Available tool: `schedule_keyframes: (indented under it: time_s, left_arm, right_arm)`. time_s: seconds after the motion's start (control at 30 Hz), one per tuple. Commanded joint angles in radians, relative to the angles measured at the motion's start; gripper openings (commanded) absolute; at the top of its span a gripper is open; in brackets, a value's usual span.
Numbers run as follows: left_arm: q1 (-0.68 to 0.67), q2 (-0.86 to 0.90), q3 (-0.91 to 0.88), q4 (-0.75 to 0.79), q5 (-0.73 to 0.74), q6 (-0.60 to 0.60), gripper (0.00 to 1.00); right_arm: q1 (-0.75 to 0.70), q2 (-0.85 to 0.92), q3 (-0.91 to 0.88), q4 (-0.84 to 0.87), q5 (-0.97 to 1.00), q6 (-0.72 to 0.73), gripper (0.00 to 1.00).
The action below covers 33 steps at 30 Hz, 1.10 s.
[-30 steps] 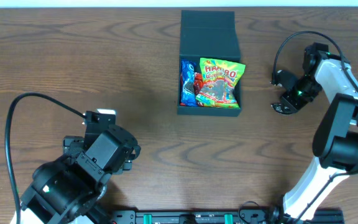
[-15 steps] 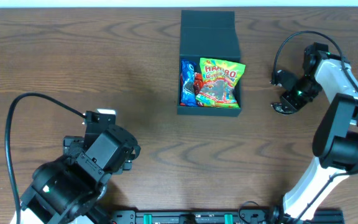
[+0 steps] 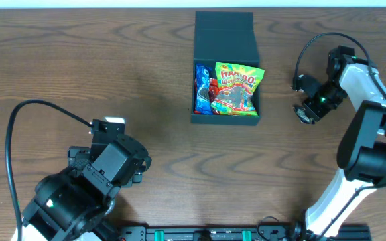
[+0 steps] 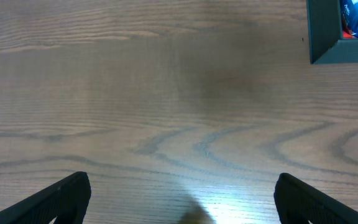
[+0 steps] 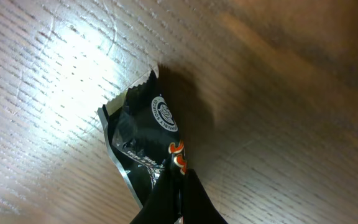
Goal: Pack container
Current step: 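Lift the Mars bar and carry it over the box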
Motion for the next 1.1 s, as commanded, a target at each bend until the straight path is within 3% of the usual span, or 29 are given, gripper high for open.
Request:
schedule_keyframes:
  time_s: [0.0,0.23,0.4,0.6,0.77,0.87,1.07]
  left_arm:
    - [0.002,0.001,0.004,-0.002,-0.026,0.003,0.95]
    - [0.002,0.001,0.004,-0.002,-0.026,0.003,0.95]
    - [0.002,0.001,0.004,-0.002,-0.026,0.003,0.95]
    - [0.002,0.001,0.004,-0.002,-0.026,0.003,0.95]
    - [0.002,0.001,0.004,0.002,-0.026,-0.001,0.95]
    - [0.002,0.000,0.004,0.001,-0.024,-0.001,0.95]
    - [0.002,0.000,0.004,0.001,-0.021,-0.001,0.95]
  right_arm:
    - [0.013,0.010,0.004,0.014,-0.030,-0.004,0.01]
    - [0.013,-0.005,0.093,-0.003,-0.045,0.076,0.01]
    - [0.013,-0.005,0.250,-0.125,-0.064,0.150,0.01]
    - [0.013,-0.005,0.451,-0.331,-0.315,0.169,0.01]
    - [0.028,-0.005,0.507,-0.336,-0.541,0.418,0.02]
    - [0.064,-0.005,0.507,-0.358,-0.565,0.535,0.02]
    - [0.214,-0.005,0.507,-0.406,-0.564,0.558,0.02]
